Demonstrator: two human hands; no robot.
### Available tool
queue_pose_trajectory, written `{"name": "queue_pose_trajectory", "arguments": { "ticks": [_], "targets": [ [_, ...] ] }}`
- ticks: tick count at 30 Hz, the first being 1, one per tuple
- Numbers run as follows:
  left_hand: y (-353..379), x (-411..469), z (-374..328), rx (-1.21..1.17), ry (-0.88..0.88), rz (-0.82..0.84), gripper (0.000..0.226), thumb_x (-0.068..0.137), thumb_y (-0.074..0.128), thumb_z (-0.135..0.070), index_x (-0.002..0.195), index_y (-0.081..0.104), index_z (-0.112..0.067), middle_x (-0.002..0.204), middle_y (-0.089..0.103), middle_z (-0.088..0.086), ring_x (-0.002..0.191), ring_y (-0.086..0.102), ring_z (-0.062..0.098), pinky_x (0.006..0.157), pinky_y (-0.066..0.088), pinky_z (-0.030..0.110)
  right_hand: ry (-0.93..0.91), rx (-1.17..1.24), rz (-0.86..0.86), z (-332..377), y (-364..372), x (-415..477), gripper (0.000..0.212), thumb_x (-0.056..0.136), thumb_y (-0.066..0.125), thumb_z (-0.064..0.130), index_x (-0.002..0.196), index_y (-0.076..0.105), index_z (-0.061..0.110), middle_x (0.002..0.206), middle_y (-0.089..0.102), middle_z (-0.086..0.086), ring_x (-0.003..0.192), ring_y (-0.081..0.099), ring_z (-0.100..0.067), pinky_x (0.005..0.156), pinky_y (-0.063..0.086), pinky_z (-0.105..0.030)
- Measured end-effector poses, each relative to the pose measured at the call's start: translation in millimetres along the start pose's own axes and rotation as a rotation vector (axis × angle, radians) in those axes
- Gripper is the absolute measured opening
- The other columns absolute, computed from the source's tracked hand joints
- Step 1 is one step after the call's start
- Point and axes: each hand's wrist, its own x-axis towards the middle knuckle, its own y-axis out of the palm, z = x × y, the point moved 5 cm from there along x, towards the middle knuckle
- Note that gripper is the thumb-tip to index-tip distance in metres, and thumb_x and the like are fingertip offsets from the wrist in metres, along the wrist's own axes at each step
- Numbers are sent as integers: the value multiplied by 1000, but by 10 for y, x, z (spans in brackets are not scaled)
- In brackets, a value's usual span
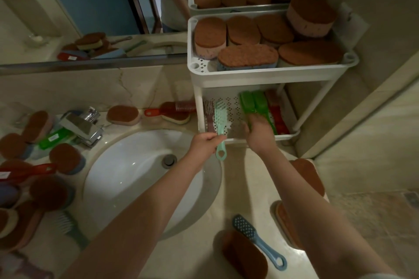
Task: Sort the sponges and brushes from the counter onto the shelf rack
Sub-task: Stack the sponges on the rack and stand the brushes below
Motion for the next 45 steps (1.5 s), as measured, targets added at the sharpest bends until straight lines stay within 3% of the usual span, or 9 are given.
{"name": "queue_pose_trajectory", "arguments": {
  "ticks": [3, 7, 10, 16, 21, 24, 34, 40, 45],
  "targets": [
    [29, 6, -49, -40, -32, -15, 24, 85, 67, -20, 102, 69, -4, 67, 56, -5, 38, 47, -6, 41, 34, 6, 117, 380, -168, 19, -213, -226, 17, 93, 56, 19, 97, 66, 6, 91, 66, -9, 86, 59, -23, 72, 41, -30],
    [132, 39, -163, -43, -25, -14, 29, 84, 67, -25, 106, 69, -6, 85, 66, 1, 65, 55, 8, 53, 40, 14, 208, 881, 207, 235, -196, -522, 17, 91, 60, 11, 75, 65, 10, 66, 59, -1, 51, 52, 3, 53, 40, -13],
    [223, 29, -217, -45, -20, 5, 21, 84, 67, -25, 98, 71, -11, 88, 67, 6, 72, 57, 16, 62, 44, 23, 215, 931, 226, 292, -176, -610, 19, 87, 64, 4, 71, 65, 14, 65, 60, -2, 46, 50, 4, 47, 38, -10],
    [140, -29, -164, 59, -50, 65, 23, 90, 58, -31, 104, 64, -13, 80, 59, 1, 66, 51, 11, 58, 39, 24, 335, 745, 202, 178, -105, -347, 21, 81, 71, 9, 62, 63, 11, 60, 59, -5, 42, 49, -3, 46, 40, -15],
    [-262, -48, -111, 94, -51, -16, 15, 89, 60, -27, 86, 60, -13, 84, 60, 4, 74, 54, 15, 61, 41, 23, 373, 401, 243, 191, 93, 132, 17, 78, 75, 21, 77, 73, 5, 78, 70, -12, 73, 65, -24, 71, 53, -35],
    [-410, -27, -150, 95, -43, -73, 16, 89, 59, -26, 81, 54, -13, 87, 61, 6, 76, 55, 16, 62, 41, 24, 377, 213, 314, 251, 248, 246, 16, 84, 67, 27, 77, 67, 12, 87, 69, -10, 78, 62, -23, 67, 46, -28],
    [-471, -9, -204, 77, -52, -94, 40, 87, 60, -25, 121, 45, -11, 108, 60, 7, 69, 56, 9, 62, 42, 25, 255, -63, 266, 341, 414, 273, 11, 92, 54, 22, 93, 61, 15, 88, 62, -4, 77, 53, -19, 67, 43, -30],
    [-494, 3, -107, 103, -78, -76, 38, 87, 61, -24, 120, 45, -14, 108, 61, 8, 72, 56, 10, 62, 43, 24, 203, -110, 205, 375, 418, 235, 15, 93, 51, 17, 97, 65, 16, 91, 67, -6, 79, 60, -22, 66, 49, -30],
    [-478, 20, -23, 159, -71, -74, 17, 86, 62, -25, 93, 49, -16, 92, 61, 5, 72, 57, 13, 64, 43, 27, 143, 118, -117, 370, 114, 55, 28, 85, 65, 18, 112, 65, 15, 99, 68, -7, 91, 63, -25, 74, 48, -30]
  ]
}}
